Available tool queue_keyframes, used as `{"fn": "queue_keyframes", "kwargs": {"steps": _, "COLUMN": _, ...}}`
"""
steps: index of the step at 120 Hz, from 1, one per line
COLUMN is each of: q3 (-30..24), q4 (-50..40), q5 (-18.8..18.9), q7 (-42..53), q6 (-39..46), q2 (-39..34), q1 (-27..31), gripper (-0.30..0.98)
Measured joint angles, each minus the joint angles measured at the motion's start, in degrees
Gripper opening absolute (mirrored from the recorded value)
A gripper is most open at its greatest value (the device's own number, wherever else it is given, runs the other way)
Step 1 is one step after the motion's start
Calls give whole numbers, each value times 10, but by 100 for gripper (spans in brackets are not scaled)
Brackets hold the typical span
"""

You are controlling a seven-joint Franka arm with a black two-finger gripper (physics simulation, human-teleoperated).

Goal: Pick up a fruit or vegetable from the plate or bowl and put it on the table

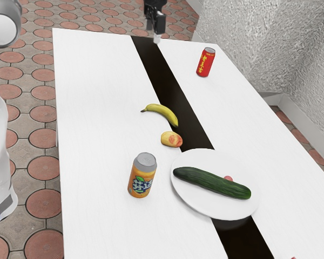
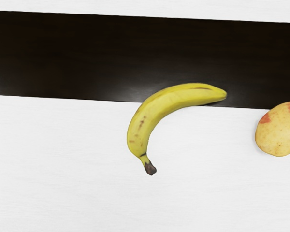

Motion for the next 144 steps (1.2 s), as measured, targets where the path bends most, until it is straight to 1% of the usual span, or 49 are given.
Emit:
{"fn": "queue_keyframes", "kwargs": {"steps": 28, "q3": 6, "q4": 15, "q5": 4, "q7": 21, "q6": 0, "q2": 12, "q1": 4, "gripper": 67}}
{"fn": "queue_keyframes", "kwargs": {"steps": 38, "q3": 41, "q4": 18, "q5": -22, "q7": 25, "q6": -3, "q2": 13, "q1": -3, "gripper": 67}}
{"fn": "queue_keyframes", "kwargs": {"steps": 40, "q3": 44, "q4": 35, "q5": -26, "q7": 26, "q6": -7, "q2": 13, "q1": 1, "gripper": 67}}
{"fn": "queue_keyframes", "kwargs": {"steps": 42, "q3": 43, "q4": 72, "q5": -29, "q7": 27, "q6": -12, "q2": 11, "q1": 5, "gripper": 67}}
{"fn": "queue_keyframes", "kwargs": {"steps": 46, "q3": 34, "q4": 140, "q5": -32, "q7": 29, "q6": -23, "q2": 3, "q1": 3, "gripper": 67}}
{"fn": "queue_keyframes", "kwargs": {"steps": 51, "q3": 20, "q4": 182, "q5": -30, "q7": 33, "q6": -34, "q2": 1, "q1": -5, "gripper": 67}}
{"fn": "queue_keyframes", "kwargs": {"steps": 60, "q3": -29, "q4": 208, "q5": -27, "q7": 39, "q6": -49, "q2": 15, "q1": -16, "gripper": 67}}
{"fn": "queue_keyframes", "kwargs": {"steps": 68, "q3": -53, "q4": 215, "q5": -24, "q7": 41, "q6": -54, "q2": 33, "q1": -29, "gripper": 67}}
{"fn": "queue_keyframes", "kwargs": {"steps": 74, "q3": -64, "q4": 216, "q5": -18, "q7": 42, "q6": -57, "q2": 38, "q1": -34, "gripper": 67}}
{"fn": "queue_keyframes", "kwargs": {"steps": 85, "q3": -103, "q4": 216, "q5": -7, "q7": 45, "q6": -53, "q2": 66, "q1": -10, "gripper": 67}}
{"fn": "queue_keyframes", "kwargs": {"steps": 92, "q3": -120, "q4": 214, "q5": -3, "q7": 46, "q6": -51, "q2": 72, "q1": -9, "gripper": 67}}
{"fn": "queue_keyframes", "kwargs": {"steps": 102, "q3": -127, "q4": 204, "q5": 3, "q7": 47, "q6": -50, "q2": 87, "q1": -24, "gripper": 67}}
{"fn": "queue_keyframes", "kwargs": {"steps": 114, "q3": -132, "q4": 192, "q5": 18, "q7": 44, "q6": -52, "q2": 99, "q1": -52, "gripper": 67}}
{"fn": "queue_keyframes", "kwargs": {"steps": 126, "q3": -164, "q4": 146, "q5": 26, "q7": 39, "q6": -50, "q2": 88, "q1": -70, "gripper": 67}}
{"fn": "queue_keyframes", "kwargs": {"steps": 135, "q3": -200, "q4": 117, "q5": 29, "q7": 32, "q6": -45, "q2": 78, "q1": -73, "gripper": 67}}
{"fn": "queue_keyframes", "kwargs": {"steps": 144, "q3": -213, "q4": 105, "q5": 30, "q7": 27, "q6": -40, "q2": 75, "q1": -99, "gripper": 67}}
